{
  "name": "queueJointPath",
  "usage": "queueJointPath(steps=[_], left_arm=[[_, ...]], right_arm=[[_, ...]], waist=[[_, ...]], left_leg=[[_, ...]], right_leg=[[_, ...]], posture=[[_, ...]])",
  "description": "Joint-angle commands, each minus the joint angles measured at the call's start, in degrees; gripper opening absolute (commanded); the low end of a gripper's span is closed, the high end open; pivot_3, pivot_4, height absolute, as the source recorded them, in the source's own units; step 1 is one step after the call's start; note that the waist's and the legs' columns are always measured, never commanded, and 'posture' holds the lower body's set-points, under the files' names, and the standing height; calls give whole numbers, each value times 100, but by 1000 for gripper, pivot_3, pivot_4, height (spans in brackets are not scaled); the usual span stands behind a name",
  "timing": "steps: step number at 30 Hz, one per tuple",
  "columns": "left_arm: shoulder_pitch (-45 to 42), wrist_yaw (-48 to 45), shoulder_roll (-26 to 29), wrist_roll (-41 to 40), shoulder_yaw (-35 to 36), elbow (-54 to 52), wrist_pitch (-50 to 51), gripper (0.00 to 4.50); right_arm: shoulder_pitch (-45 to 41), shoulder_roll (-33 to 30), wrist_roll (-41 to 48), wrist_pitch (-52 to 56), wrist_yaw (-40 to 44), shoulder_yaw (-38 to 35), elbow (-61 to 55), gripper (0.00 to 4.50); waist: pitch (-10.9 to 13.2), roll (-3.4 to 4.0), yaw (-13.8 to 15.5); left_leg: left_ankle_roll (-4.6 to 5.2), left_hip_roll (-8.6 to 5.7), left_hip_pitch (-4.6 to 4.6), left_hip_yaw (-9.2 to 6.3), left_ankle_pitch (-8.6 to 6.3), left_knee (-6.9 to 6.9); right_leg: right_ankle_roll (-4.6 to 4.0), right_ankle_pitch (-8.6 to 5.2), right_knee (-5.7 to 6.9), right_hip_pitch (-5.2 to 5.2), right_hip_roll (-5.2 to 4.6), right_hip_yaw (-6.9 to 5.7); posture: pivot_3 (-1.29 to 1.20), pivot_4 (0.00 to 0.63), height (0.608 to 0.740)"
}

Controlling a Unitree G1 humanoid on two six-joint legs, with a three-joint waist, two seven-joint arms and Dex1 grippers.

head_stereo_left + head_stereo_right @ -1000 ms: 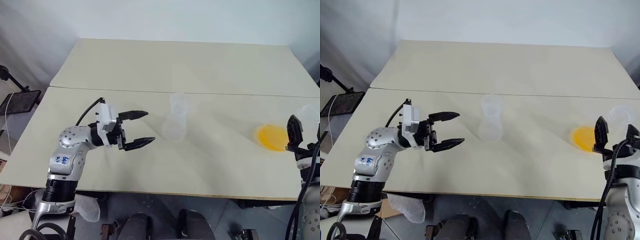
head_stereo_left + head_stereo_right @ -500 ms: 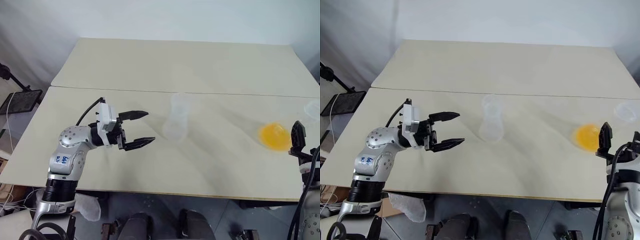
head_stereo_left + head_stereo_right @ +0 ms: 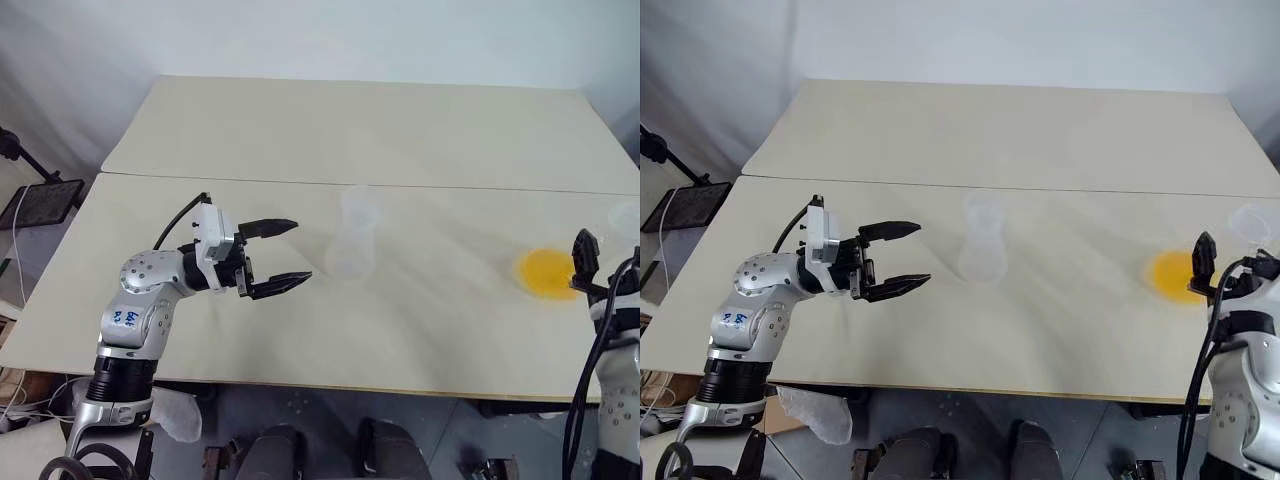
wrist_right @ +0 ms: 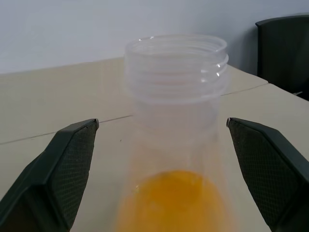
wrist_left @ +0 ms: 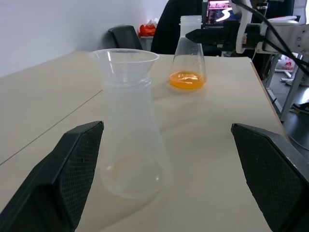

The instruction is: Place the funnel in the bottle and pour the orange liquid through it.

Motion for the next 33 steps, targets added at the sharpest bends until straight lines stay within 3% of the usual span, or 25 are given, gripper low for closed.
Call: queueJointPath(steps=[1, 9, 13, 16, 17, 25, 33], left_arm=[[-45, 47, 32, -85, 66, -191, -43, 4500], [-101, 71, 45, -65, 75, -146, -90, 4500], [-139, 71, 29, -51, 66, -97, -126, 4500], [-154, 77, 15, -43, 55, -73, -146, 4500], [-155, 82, 10, -41, 51, -69, -154, 4500], [-110, 95, 24, -39, 74, -67, -188, 4500], [61, 118, 54, -37, 101, -133, -187, 4500]], right_arm=[[-182, -115, -73, -226, 86, -99, 141, 4467], [-552, -87, -109, -435, 180, -146, 646, 4467], [-632, -45, -68, -618, 248, -151, 747, 3543], [-633, 3, -34, -693, 302, -119, 748, 2502], [-634, 25, -12, -713, 323, -110, 743, 2433], [-792, -58, -192, -885, 521, 201, 371, 2434], [-1276, -807, -430, 1329, -11, 1416, -1017, 2434]], waist=[[0, 0, 0], [1, 2, -1], [2, 3, -1], [2, 3, -7], [2, 3, -9], [3, 6, -40], [13, 23, -111]], left_leg=[[0, 0, 0, 0, 0, 0], [0, -1, -1, 0, 0, 0], [0, -1, -2, 0, 0, 0], [0, -1, -1, 0, 0, 0], [0, -1, -1, 0, 0, 0], [-1, 2, -1, 1, 0, 0], [-3, 4, -6, -1, 2, -2]], right_leg=[[0, 0, 0, 0, 0, 0], [0, 0, 0, 0, 0, -1], [1, 0, -1, 0, 0, -1], [1, 0, -1, 0, 0, -2], [1, 0, -1, 1, 1, -2], [1, 0, -1, 0, 3, -1], [0, 0, 2, -7, -1, -2]], posture=[[0, 150, 740], [0, 150, 740], [0, 150, 740], [0, 150, 740], [0, 150, 740], [0, 150, 740], [0, 150, 740]])
